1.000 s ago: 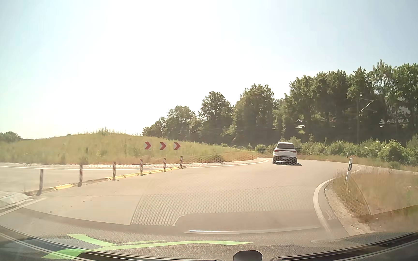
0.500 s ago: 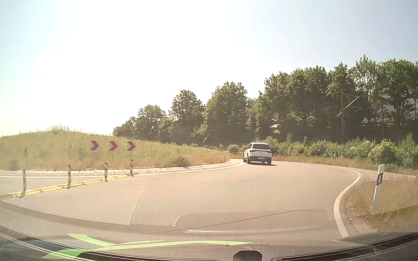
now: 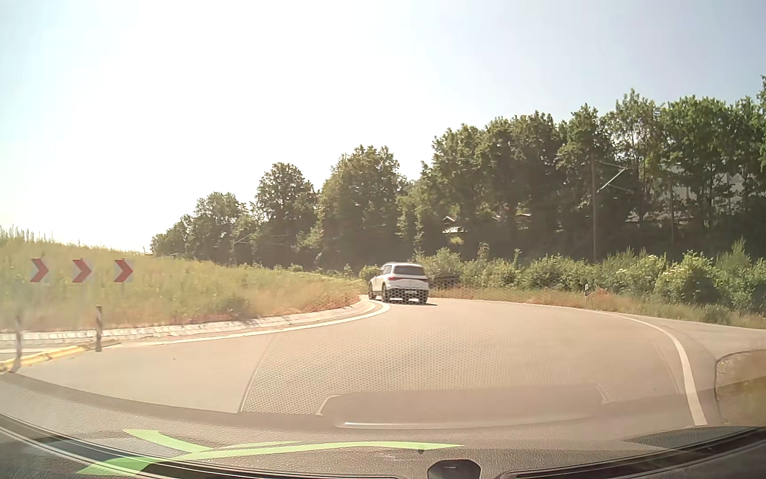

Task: Follow the waypoints while adhering to traffic rules and regulations

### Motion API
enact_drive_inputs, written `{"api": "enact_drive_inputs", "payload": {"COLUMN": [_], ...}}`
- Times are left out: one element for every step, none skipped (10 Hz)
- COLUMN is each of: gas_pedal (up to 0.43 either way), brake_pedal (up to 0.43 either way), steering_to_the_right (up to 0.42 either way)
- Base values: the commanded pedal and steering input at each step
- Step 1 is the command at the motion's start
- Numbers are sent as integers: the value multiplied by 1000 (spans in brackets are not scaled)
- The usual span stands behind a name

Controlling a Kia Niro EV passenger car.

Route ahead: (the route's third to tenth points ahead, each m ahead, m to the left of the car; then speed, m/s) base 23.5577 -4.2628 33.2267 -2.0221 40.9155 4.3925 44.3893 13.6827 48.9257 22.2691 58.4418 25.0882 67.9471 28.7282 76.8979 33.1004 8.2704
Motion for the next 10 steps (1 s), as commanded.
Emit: {"api": "enact_drive_inputs", "payload": {"gas_pedal": [130, 130, 130, 130, 130, 130, 118, 87, 79, 79], "brake_pedal": [0, 0, 0, 0, 0, 0, 0, 0, 0, 0], "steering_to_the_right": [107, 102, 92, 81, 67, 57, 46, 36, 21, 6]}}
